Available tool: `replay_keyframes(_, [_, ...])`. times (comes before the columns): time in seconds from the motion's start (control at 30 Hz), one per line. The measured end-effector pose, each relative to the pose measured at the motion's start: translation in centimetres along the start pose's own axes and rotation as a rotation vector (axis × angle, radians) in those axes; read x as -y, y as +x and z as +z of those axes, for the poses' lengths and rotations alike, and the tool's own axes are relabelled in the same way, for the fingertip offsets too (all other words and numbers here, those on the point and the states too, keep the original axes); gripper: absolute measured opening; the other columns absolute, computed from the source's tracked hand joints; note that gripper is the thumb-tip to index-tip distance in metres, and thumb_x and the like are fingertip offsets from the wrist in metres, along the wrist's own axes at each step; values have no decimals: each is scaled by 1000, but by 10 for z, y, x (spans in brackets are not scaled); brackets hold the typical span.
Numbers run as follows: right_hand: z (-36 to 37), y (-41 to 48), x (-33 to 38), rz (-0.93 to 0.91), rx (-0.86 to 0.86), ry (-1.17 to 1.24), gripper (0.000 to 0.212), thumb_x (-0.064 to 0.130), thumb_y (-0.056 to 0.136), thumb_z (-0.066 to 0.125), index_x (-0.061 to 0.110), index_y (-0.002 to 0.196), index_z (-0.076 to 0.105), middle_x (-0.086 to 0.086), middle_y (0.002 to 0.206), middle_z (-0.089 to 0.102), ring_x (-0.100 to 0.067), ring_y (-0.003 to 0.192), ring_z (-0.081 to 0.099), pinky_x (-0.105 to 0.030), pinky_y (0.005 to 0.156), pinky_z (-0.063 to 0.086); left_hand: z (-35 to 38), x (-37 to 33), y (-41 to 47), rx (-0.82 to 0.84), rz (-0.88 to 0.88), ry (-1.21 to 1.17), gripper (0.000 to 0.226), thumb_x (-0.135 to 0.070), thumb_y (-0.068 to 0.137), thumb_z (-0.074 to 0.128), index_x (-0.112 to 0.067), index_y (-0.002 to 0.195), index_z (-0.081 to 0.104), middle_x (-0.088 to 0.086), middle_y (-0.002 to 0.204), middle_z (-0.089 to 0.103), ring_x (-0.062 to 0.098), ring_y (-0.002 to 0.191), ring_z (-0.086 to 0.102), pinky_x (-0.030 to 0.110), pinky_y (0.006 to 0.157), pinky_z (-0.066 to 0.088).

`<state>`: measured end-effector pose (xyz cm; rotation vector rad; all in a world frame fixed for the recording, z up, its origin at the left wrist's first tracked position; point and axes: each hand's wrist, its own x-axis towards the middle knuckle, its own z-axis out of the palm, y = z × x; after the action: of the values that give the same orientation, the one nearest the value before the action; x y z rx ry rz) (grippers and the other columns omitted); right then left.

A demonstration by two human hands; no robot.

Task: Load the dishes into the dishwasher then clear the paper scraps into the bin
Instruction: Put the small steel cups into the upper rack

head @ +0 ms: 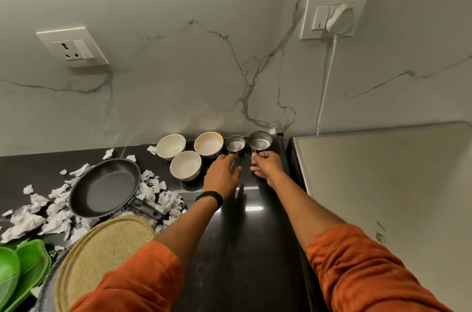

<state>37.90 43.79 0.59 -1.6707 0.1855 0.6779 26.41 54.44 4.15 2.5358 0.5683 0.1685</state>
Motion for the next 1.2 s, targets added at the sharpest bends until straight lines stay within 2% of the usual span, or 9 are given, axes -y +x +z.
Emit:
replay_keyframes(0.13, [-1, -12, 2, 30, 61, 224, 26, 1, 98, 58, 8, 121, 52, -12, 106, 72, -15, 79, 73, -23, 70, 58, 9, 11, 25, 48, -115, -47, 42, -30, 95, 65, -21, 135, 56, 8, 134, 53, 29, 116, 59, 39, 97, 47])
replay_keyframes(0.27, [-24, -36, -15, -17, -59, 274, 17, -2, 100, 53, 11, 111, 47, -13, 112, 72, -17, 83, 75, -29, 80, 59, 26, 4, 44, 158, -178, -162, 38, -23, 95, 66, -15, 130, 53, 13, 128, 62, 35, 119, 59, 44, 99, 46])
replay_keyframes(0.37, [-38, -46, -19, -36, 12, 215, 17, -5, 101, 48, 12, 97, 45, -9, 110, 71, -20, 90, 75, -32, 84, 60, 25, 4, 45, 77, -352, -316, 42, -11, 91, 68, -16, 128, 49, 11, 111, 67, 35, 113, 62, 45, 100, 46])
replay_keyframes(0.5, [-57, -73, -30, -130, -135, 175, 29, -14, 95, 44, 13, 87, 48, -9, 115, 71, -18, 87, 74, -17, 59, 49, 37, -17, 38, 158, -461, -808, 84, 12, 81, 68, -22, 149, 33, 6, 87, 60, 24, 93, 65, 49, 96, 55])
replay_keyframes(0.6, [-77, -95, -43, -160, -330, 161, 24, -8, 93, 45, 13, 95, 56, -2, 111, 75, -15, 77, 71, -18, 56, 47, 45, -46, 13, 367, -373, -1036, 73, 17, 88, 60, -16, 149, 39, 10, 94, 57, 24, 95, 67, 39, 88, 61])
replay_keyframes(0.77, [-122, -146, -58, -195, -636, 193, 18, 11, 89, 63, 18, 82, 48, -2, 83, 65, -18, 72, 59, -36, 72, 50, 57, -93, -27, 606, -348, -1205, 22, 11, 98, 44, -2, 110, 59, 22, 110, 66, 33, 105, 71, 38, 92, 59])
replay_keyframes(0.87, [-152, -183, -69, -226, -779, 245, 26, 29, 89, 70, 17, 84, 47, 1, 74, 52, -17, 72, 55, -34, 71, 47, 69, -122, -53, 677, -369, -1276, 24, 9, 99, 37, -8, 95, 54, 20, 97, 64, 36, 96, 73, 34, 81, 62])
replay_keyframes(1.03, [-204, -242, -103, -224, -1007, 284, 45, 65, 82, 69, 26, 89, 50, 0, 89, 64, -17, 83, 62, -31, 78, 49, 99, -169, -113, 914, -113, -1088, 27, 16, 93, 43, -8, 85, 54, 14, 90, 64, 32, 98, 73, 34, 87, 58])
replay_keyframes(1.2, [-247, -308, -140, -115, -1196, 311, 62, 67, 75, 74, 16, 104, 55, 5, 96, 62, -9, 87, 59, -27, 73, 43, 135, -215, -183, 1042, 127, -890, 24, 9, 91, 57, -11, 79, 56, 11, 92, 66, 25, 92, 73, 34, 84, 55])
